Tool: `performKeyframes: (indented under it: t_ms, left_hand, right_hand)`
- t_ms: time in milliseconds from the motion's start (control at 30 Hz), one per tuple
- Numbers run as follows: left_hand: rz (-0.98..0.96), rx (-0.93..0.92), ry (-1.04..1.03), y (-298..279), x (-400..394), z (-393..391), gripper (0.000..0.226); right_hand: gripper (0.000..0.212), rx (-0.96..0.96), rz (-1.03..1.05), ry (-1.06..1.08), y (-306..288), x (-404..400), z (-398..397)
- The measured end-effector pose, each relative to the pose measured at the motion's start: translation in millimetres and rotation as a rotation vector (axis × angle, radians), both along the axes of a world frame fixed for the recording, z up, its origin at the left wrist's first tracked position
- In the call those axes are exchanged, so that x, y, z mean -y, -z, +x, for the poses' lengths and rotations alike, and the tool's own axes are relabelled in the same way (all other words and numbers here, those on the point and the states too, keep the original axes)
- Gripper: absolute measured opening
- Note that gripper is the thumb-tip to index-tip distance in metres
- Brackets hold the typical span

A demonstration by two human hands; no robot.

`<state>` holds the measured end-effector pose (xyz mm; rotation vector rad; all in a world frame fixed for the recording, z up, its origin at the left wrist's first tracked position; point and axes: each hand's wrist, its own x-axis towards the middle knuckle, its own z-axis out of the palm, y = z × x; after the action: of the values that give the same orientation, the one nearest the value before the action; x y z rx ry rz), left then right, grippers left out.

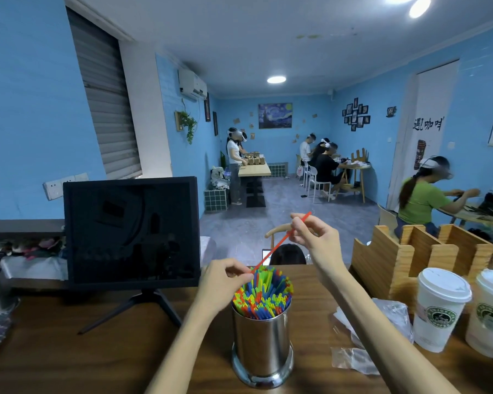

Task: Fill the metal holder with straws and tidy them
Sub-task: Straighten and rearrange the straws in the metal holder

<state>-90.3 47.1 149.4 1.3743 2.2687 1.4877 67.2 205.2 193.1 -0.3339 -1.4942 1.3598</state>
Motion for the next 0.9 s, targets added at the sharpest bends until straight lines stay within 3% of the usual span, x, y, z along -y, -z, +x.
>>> performKeyframes:
  t_ms: [100, 200, 367, 433, 500, 567, 733, 900]
  left_hand:
    - [-0.058, -0.053, 0.029, 4.4, -6.5, -1.1, 0.008]
    - [0.009, -0.051, -0.04, 8.2, -11.5, -5.3, 0.016]
    - [0.01, -0.054, -0.068, 13.0, -17.2, -10.2, 0.021]
    - [-0.016, -0.064, -0.057, 15.5, -19.7, -13.0, 0.02]
    - [-0.048, -0.073, -0.046, 17.4, -21.8, -15.3, 0.022]
    - [-0.075, -0.058, -0.035, 18.0, -23.7, -16.2, 0.027]
    - [-0.176, -0.061, 0.027, 10.9, -30.4, -14.1, 0.031]
    - [-0.21, -0.059, 0.06, 10.5, -36.1, -16.5, 0.019]
  right_hand:
    - [0.027, 0.022, 0.191, 0.05, -2.4, 6.3, -3.6]
    - [0.042, 0.133, 0.454, 0.123, 10.0, 14.6, -9.8]
    - [0.016, 0.429, 0.692, 0.135, 48.9, 13.5, -20.7]
    - [0.028, 0.616, 0.749, 0.125, 61.4, 9.9, -22.8]
    - [0.039, 0.752, 0.772, 0.139, 66.9, 7.5, -23.2]
    - [0.041, 0.761, 0.756, 0.164, 65.8, 3.1, -23.8]
    - [0.022, 0.704, 0.641, 0.136, 59.0, -0.3, -28.0]
    - [0.019, 0.701, 0.62, 0.131, 64.1, 1.0, -28.3]
